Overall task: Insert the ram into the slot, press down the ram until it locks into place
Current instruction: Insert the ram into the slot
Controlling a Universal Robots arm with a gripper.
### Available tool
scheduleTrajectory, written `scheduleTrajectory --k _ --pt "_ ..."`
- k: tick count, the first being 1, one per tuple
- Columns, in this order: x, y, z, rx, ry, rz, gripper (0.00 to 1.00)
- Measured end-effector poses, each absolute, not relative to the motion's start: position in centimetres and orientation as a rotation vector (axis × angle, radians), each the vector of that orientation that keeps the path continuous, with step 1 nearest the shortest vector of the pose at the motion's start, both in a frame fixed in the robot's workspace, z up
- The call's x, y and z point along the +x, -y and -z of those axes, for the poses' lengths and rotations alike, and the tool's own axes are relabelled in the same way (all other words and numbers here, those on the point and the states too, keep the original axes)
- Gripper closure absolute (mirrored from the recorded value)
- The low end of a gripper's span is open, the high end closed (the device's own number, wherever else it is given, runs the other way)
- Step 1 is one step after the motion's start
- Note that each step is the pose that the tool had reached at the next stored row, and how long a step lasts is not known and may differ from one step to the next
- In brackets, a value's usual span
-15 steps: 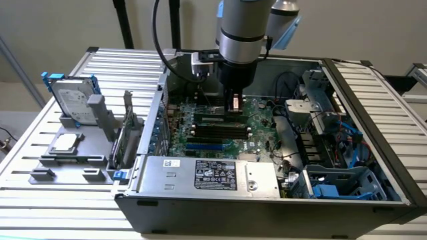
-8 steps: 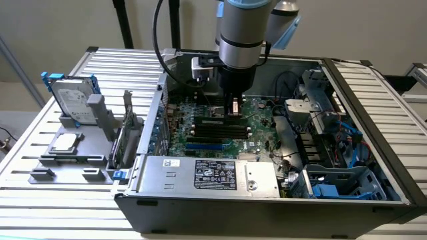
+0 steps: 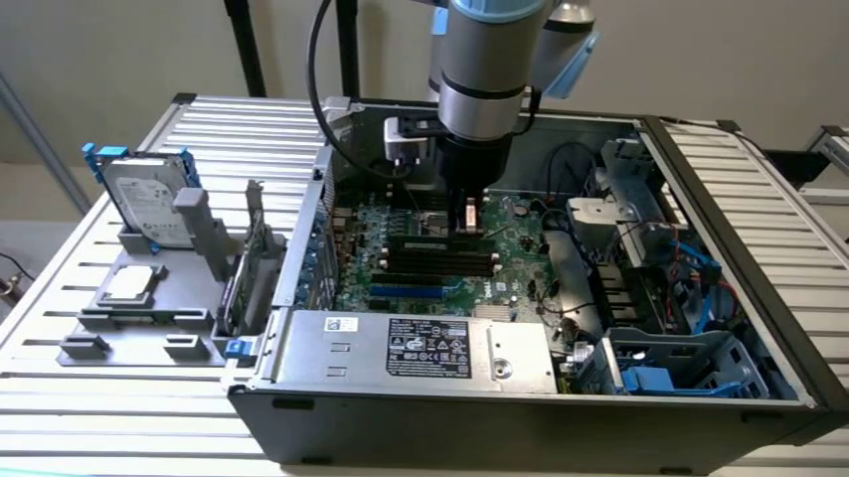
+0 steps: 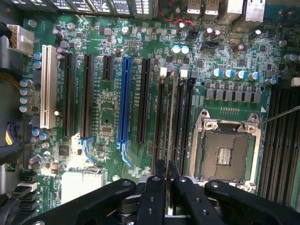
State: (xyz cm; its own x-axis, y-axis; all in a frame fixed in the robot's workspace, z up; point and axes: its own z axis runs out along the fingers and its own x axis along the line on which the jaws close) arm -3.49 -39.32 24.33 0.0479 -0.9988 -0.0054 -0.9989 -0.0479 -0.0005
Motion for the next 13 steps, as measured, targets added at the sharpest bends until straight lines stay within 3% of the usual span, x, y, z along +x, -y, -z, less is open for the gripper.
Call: scheduleTrajectory --k 13 --pt "-3.46 39.39 -23.93 -2.272 -2.166 -0.003 0.87"
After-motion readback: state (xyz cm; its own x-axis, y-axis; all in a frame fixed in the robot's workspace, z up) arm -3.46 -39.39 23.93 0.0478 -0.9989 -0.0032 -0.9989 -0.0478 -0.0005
